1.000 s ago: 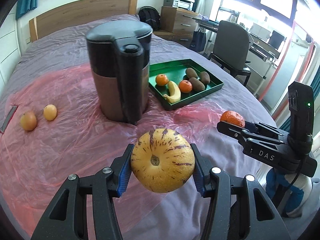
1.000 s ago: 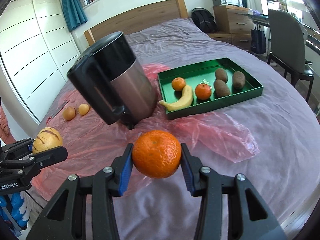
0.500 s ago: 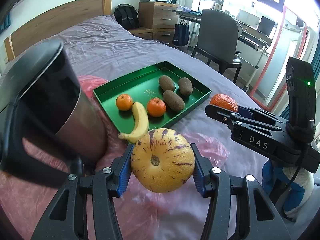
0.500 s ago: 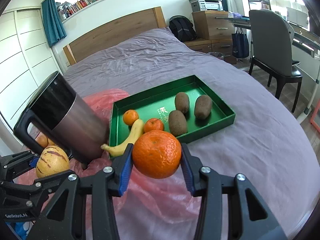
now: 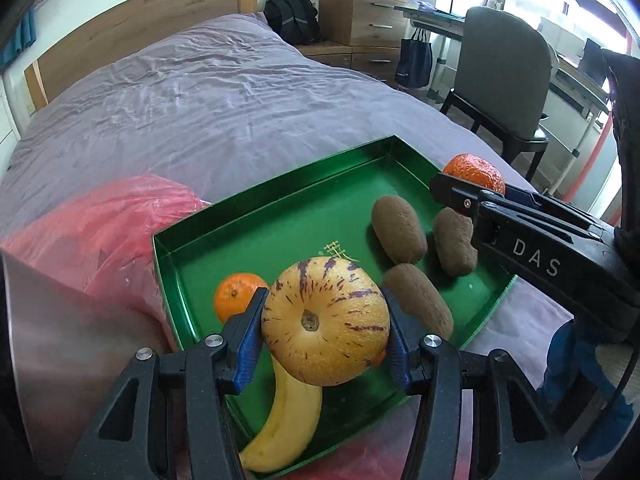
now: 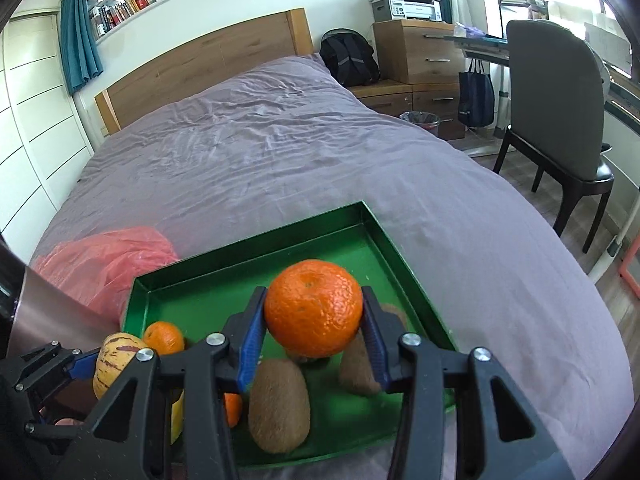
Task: Organize fruits
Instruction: 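Lower into the tray and open both tools to release pepino and orange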
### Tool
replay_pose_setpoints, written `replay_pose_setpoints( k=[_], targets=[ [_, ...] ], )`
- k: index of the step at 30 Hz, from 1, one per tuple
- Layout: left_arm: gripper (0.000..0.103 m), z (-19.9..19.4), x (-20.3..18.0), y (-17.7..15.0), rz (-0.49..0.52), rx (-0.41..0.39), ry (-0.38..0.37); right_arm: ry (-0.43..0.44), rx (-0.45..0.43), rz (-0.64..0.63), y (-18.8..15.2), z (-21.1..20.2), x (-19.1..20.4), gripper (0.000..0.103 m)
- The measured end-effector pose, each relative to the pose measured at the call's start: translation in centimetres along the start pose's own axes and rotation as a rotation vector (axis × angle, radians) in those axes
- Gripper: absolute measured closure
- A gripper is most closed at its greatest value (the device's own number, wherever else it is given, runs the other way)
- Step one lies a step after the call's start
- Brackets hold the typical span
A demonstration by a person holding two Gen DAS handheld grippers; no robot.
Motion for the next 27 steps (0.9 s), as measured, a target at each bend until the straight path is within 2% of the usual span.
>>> replay_pose_setpoints(
  k=[6, 13, 15, 18, 22, 24, 27],
  targets=[
    [0.055, 3.4, 0.6, 1.1, -0.002, 0.014, 0.038, -0.009, 0.023, -0.023, 2.1, 5.0, -0.2, 0.066],
    [0.055, 5.8, 0.9, 1.4, -0.022, 0.02, 0.055, -0.044, 0.13, -0.104, 2.2, 10.3, 0.4, 0.066],
    [0.055, 6.5, 1.1, 1.0, -0.04, 0.041, 0.043, -0.054, 0.159, -0.111, 1.8, 11.2, 0.3, 0.066],
    [0.055, 6.8, 0.5, 0.8, -0.017, 0.041, 0.04, -0.063, 0.205, -0.118, 1.0, 12.2, 0.0, 0.065],
    [0.055, 6.6, 0.4, 0.8, -0.019, 0.045, 0.052, -0.066, 0.207, -0.127, 0.9, 12.2, 0.1, 0.063],
    [0.055, 6.4, 0.5, 0.8, -0.026, 0.049, 0.051, -0.073, 0.214, -0.124, 0.9, 12.2, 0.0, 0.051],
    [0.05, 5.8, 0.6, 0.9, -0.03, 0.044, 0.06, -0.075, 0.194, -0.113, 1.3, 11.5, -0.1, 0.024]
  ],
)
Point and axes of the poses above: each gripper's, at about its wrist camera, not at the fingertips, and z roughly the way its jaws point, x to its left, y to its top, the point moved 8 cm from there along z, roughly the way its jaws point, and after that the axes turned 2 degrees about z, right-handed, at the moved point
